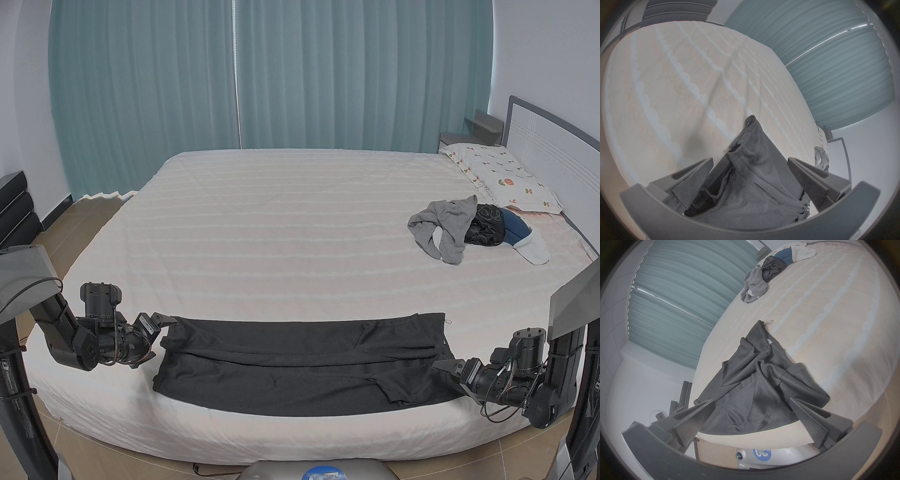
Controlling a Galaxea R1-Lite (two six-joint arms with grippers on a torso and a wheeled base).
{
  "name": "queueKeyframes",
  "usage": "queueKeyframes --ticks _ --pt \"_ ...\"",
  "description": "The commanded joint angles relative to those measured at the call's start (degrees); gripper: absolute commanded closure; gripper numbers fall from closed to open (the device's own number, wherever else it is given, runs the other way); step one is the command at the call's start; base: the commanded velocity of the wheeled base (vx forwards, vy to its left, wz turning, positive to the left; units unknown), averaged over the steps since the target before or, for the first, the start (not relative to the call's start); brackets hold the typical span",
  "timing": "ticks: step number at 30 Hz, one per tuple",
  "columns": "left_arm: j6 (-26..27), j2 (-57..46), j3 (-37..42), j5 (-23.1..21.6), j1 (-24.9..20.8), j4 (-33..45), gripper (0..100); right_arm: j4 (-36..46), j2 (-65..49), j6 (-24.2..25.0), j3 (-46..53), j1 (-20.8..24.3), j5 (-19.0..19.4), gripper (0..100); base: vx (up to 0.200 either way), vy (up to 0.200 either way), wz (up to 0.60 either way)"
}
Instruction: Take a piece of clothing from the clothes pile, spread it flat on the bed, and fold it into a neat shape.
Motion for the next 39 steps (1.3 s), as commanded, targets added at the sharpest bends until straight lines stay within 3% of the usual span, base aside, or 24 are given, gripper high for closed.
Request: queueKeyframes --ticks 1,18,19,39 --pt "0.0 0.1 0.0 0.0 0.0 0.0 0 -0.7 1.5 -0.4 -0.2 0.0 0.1 0 0.000 0.000 0.00" --pt "-0.1 0.5 -0.1 -0.2 0.0 0.0 0 -0.7 4.4 -0.8 -1.7 0.1 0.2 0 0.000 0.000 0.00" --pt "-0.1 0.5 -0.1 -0.2 0.0 0.0 0 -0.7 4.3 -0.9 -1.7 0.1 0.2 100 0.000 0.000 0.00" --pt "-0.2 0.5 -0.1 -0.2 0.0 0.0 0 -0.7 0.5 -0.9 3.0 -0.4 -0.6 100 0.000 0.000 0.00"
